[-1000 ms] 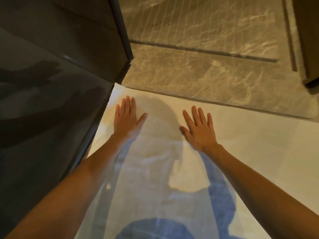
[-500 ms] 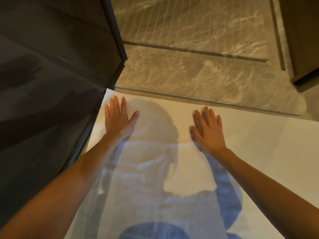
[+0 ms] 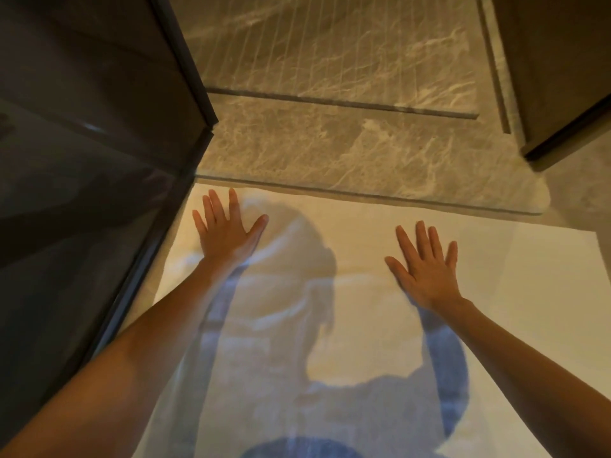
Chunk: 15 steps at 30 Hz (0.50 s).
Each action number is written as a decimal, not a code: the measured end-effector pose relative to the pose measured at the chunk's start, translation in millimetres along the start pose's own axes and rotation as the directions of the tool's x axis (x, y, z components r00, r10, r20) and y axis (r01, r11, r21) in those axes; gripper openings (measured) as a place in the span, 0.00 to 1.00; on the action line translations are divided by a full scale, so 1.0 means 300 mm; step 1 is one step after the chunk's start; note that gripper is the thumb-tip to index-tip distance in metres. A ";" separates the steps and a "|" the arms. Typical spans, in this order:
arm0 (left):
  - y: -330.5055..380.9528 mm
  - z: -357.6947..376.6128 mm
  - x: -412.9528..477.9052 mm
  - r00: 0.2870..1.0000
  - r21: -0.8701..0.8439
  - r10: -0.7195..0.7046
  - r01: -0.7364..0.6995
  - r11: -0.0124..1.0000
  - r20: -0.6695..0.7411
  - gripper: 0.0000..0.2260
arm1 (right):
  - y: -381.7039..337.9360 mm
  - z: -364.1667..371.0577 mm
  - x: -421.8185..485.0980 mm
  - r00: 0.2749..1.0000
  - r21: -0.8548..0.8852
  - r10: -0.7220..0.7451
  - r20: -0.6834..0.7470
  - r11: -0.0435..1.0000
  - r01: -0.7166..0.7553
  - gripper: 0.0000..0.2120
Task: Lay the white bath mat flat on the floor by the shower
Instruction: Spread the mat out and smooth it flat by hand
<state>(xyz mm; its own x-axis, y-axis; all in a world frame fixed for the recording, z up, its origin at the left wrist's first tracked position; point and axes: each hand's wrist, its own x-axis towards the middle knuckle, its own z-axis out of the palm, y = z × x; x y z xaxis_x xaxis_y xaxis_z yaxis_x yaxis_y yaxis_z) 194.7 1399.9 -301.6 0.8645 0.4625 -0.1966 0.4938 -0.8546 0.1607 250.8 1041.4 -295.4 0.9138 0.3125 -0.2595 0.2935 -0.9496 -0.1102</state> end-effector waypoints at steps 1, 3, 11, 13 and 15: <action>0.007 0.001 0.001 1.000 0.002 -0.011 0.011 1.000 0.004 0.39 | 0.009 0.000 -0.001 1.000 -0.002 -0.002 -0.010 1.000 0.002 0.37; 0.010 0.002 0.014 0.999 0.005 -0.030 0.030 1.000 0.013 0.41 | 0.020 0.000 -0.001 1.000 -0.009 -0.002 -0.011 1.000 0.002 0.36; -0.029 -0.016 0.039 0.999 -0.001 -0.043 0.043 0.999 0.010 0.42 | -0.023 0.004 -0.001 0.998 0.006 0.014 0.063 1.000 -0.015 0.34; -0.017 -0.034 0.014 0.999 -0.025 -0.037 0.036 0.999 -0.025 0.40 | -0.040 0.004 -0.001 0.998 0.008 0.017 0.068 1.000 -0.018 0.35; 0.012 -0.031 -0.053 0.996 -0.032 0.020 -0.022 0.999 -0.084 0.36 | -0.048 -0.001 0.001 0.997 0.032 0.014 0.076 0.999 -0.016 0.36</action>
<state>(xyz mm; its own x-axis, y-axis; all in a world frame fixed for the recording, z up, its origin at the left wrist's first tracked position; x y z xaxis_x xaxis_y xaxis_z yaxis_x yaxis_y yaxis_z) 183.7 1391.7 -288.9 0.8789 0.4638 -0.1115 0.4770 -0.8567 0.1964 247.0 1055.2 -293.6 0.8935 0.3005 -0.3336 0.2696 -0.9532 -0.1365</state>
